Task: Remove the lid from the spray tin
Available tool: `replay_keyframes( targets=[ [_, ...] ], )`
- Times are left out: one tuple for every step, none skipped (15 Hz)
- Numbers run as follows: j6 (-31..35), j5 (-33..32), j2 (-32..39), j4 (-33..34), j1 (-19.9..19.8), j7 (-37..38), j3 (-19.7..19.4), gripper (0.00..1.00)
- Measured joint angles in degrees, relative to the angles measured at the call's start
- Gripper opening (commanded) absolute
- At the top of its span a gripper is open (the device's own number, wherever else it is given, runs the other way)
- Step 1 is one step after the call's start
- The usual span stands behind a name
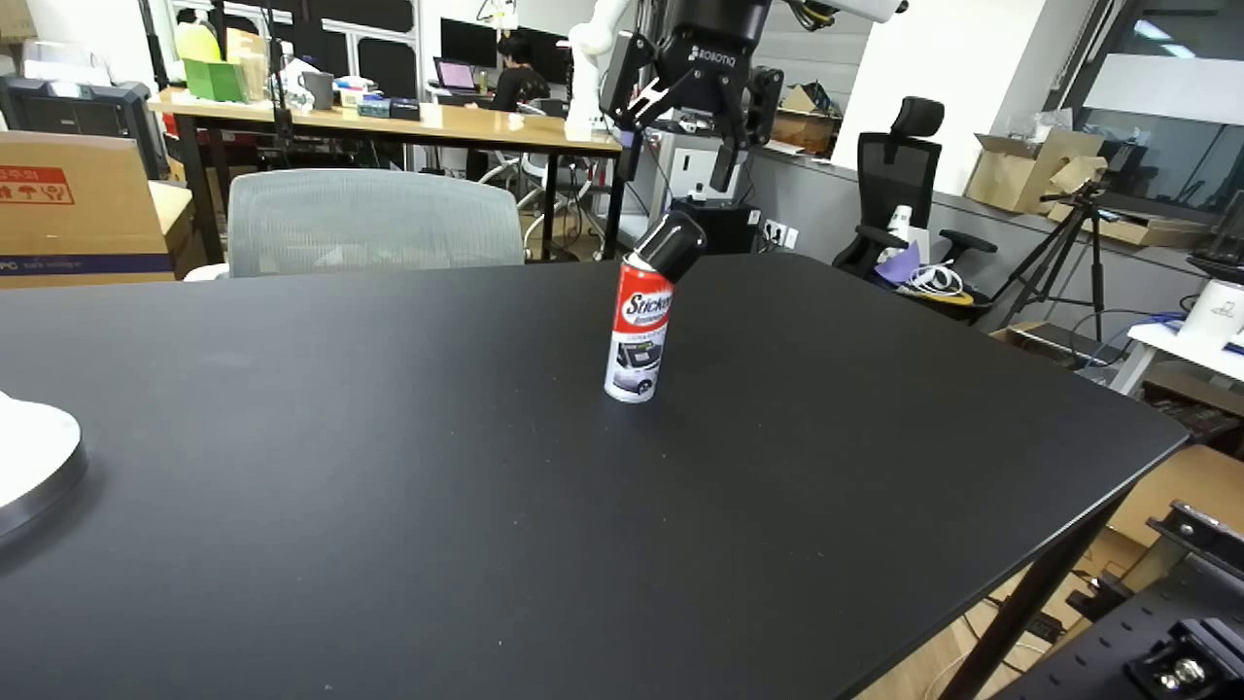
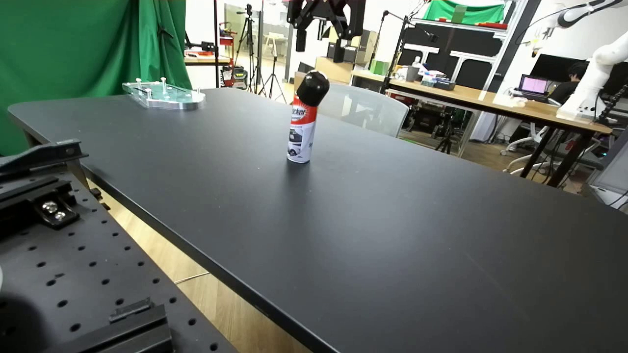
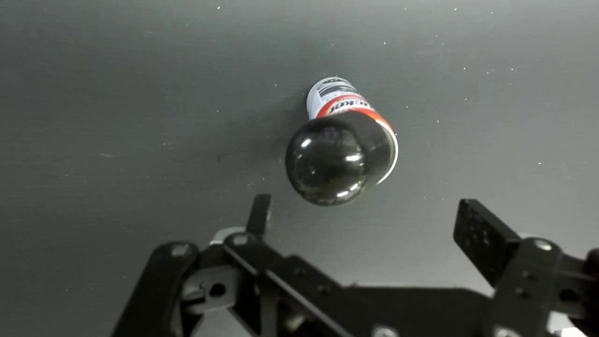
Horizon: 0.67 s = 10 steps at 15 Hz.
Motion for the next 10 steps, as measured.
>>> replay_keyframes(
  targets=[
    [0.1, 0.8, 0.0, -0.2, 0.0, 0.0, 0.0, 1.00],
    [0.2, 1.5, 0.0, -0.5, 0.1, 0.0, 0.0, 1.00],
    [0.3, 2.2, 0.0, -0.7, 0.1, 0.0, 0.1, 1.00],
    [0.3, 3.0, 0.0, -1.0, 0.1, 0.0, 0.1, 1.00],
    [0.7, 3.9, 0.0, -1.4, 0.1, 0.0, 0.1, 1.00],
    [1.4, 5.0, 0.0, -1.9, 0.1, 0.0, 0.1, 1.00],
    [2.1, 5.9, 0.0, -2.5, 0.1, 0.0, 0.0, 1.00],
    [2.8, 6.6, 0.1, -2.9, 0.1, 0.0, 0.0, 1.00],
    [3.5, 7.3, 0.1, -3.4, 0.1, 0.0, 0.0, 1.00],
    [4.0, 7.7, 0.2, -3.7, 0.0, 0.0, -0.1, 1.00]
  ],
)
